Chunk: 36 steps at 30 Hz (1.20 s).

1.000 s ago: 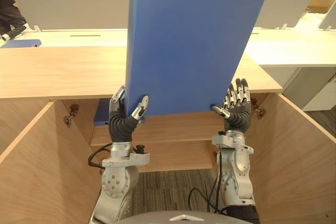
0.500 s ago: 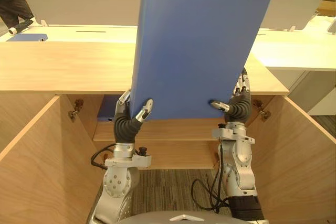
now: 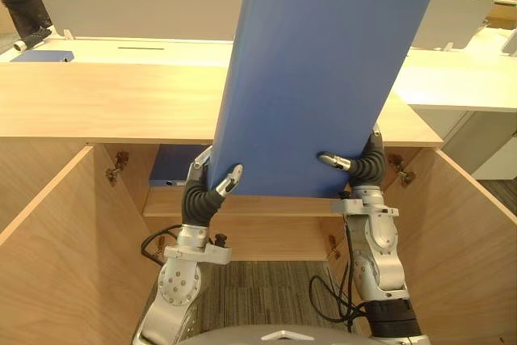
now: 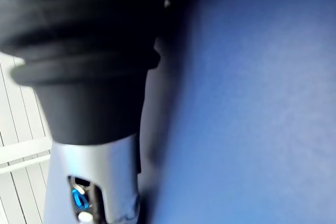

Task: Walk over to the cabinet, pick up the folder, carry it to the office cabinet, place the folder inside the office cabinet, then close the office cabinet door

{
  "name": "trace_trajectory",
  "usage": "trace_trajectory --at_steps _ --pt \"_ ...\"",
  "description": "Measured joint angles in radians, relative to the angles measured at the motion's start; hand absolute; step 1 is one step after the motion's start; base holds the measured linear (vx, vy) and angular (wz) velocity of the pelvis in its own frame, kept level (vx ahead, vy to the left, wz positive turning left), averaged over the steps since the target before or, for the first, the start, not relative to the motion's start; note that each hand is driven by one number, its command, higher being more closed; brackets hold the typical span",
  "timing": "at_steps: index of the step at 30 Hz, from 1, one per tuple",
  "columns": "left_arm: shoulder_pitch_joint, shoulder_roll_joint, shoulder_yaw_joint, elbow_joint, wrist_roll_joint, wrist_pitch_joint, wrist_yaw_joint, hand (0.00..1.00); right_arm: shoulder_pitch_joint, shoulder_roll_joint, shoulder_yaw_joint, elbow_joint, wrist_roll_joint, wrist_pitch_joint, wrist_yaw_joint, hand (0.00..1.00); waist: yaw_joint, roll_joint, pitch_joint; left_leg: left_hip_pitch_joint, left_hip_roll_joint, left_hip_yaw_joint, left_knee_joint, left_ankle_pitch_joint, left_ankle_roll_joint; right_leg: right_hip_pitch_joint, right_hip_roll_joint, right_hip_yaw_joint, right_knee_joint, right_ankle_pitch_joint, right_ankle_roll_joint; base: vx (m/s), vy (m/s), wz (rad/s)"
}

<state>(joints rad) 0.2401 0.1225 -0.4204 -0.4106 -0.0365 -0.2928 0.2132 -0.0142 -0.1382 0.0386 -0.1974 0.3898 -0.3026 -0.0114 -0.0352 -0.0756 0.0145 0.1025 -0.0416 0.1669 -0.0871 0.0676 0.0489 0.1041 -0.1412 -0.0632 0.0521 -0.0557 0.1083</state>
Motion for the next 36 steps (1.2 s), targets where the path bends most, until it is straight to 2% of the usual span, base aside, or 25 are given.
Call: trace_trajectory --at_steps 6,11,12,17,22,28,36 --pt "0.000 0.037 0.031 0.011 0.024 0.000 0.000 1.00 -0.003 -0.037 0.028 0.063 0.001 0.025 0.027 1.00 0.001 -0.001 -0.001 -0.003 0.000 0.001 0.000 0.000 0.000 -0.003 0.000 0.001 -0.001 0.002 -0.002 0.00 0.000 0.00" --pt "0.001 0.038 0.038 0.012 0.066 -0.001 0.000 1.00 -0.003 -0.036 0.030 0.092 0.002 0.028 0.049 1.00 0.001 -0.001 -0.001 -0.004 0.000 0.001 0.000 0.000 0.000 -0.003 0.000 0.001 -0.003 0.002 -0.002 0.00 0.000 0.00" --pt "0.003 0.037 0.045 0.014 0.086 -0.001 -0.002 0.00 -0.002 -0.036 0.032 0.101 0.001 0.032 0.057 1.00 0.000 -0.001 -0.001 -0.005 0.000 0.001 0.000 0.000 -0.001 -0.003 0.000 0.001 -0.004 0.002 -0.002 0.00 0.000 0.00" --pt "0.014 0.034 0.086 0.040 0.156 0.009 -0.005 0.00 0.006 -0.025 0.035 0.102 -0.002 0.046 0.066 1.00 -0.001 0.000 -0.002 -0.008 0.000 -0.001 0.000 0.000 0.000 -0.004 0.001 0.000 -0.006 0.002 -0.002 0.00 0.000 0.00" --pt "0.019 0.014 0.114 0.046 0.200 0.013 -0.010 0.00 0.027 0.030 0.036 0.144 -0.005 0.057 0.066 1.00 -0.001 0.000 -0.001 -0.010 0.000 -0.002 0.000 0.000 0.000 -0.004 0.001 -0.003 -0.007 0.002 -0.002 0.00 0.000 0.00" --pt "0.020 0.009 0.154 0.111 0.218 0.027 -0.011 0.00 0.070 0.054 0.035 0.145 -0.008 0.068 0.066 1.00 0.000 0.000 -0.002 -0.010 0.000 -0.003 0.000 -0.001 -0.001 -0.004 0.001 -0.004 -0.006 0.002 -0.002 0.00 0.000 0.00" --pt "0.023 -0.030 0.209 0.113 0.218 0.032 -0.008 0.00 0.087 0.100 0.002 0.144 -0.008 0.068 0.055 1.00 -0.004 0.002 -0.002 -0.011 0.000 -0.004 0.000 -0.002 -0.003 -0.004 0.001 -0.005 -0.008 0.002 -0.002 0.00 0.000 0.00"
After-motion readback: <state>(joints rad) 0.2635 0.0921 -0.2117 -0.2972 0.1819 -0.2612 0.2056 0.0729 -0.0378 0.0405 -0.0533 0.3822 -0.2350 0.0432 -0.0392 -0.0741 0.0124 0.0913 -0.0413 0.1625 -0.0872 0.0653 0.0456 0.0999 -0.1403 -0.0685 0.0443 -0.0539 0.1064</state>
